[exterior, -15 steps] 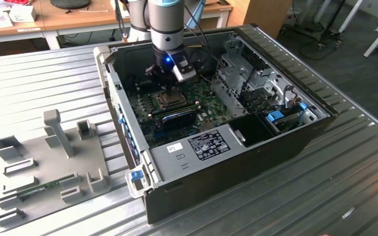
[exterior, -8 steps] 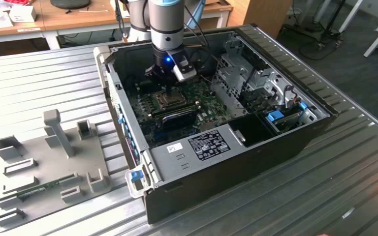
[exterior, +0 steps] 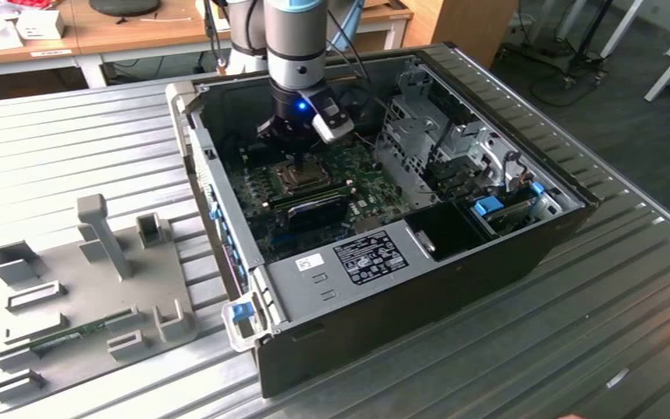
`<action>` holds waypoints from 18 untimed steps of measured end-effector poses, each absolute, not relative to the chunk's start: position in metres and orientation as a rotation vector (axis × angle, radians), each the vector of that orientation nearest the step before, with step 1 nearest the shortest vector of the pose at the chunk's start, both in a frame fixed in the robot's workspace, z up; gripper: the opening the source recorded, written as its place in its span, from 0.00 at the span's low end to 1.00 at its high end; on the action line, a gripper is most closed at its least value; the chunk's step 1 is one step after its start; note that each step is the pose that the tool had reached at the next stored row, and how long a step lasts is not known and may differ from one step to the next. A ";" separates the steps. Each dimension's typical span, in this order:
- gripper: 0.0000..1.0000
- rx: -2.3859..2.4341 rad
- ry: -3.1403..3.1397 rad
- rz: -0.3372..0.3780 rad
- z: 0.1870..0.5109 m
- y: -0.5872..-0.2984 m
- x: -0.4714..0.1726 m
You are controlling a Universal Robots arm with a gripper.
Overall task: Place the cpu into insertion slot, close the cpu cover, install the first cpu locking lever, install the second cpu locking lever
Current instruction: 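Install the first cpu locking lever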
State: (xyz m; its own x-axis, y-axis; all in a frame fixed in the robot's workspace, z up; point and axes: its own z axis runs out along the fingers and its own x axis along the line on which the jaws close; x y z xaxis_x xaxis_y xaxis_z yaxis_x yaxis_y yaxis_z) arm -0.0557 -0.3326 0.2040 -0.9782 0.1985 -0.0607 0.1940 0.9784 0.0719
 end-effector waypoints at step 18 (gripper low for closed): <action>0.11 0.136 3.078 0.080 0.203 -0.333 -0.050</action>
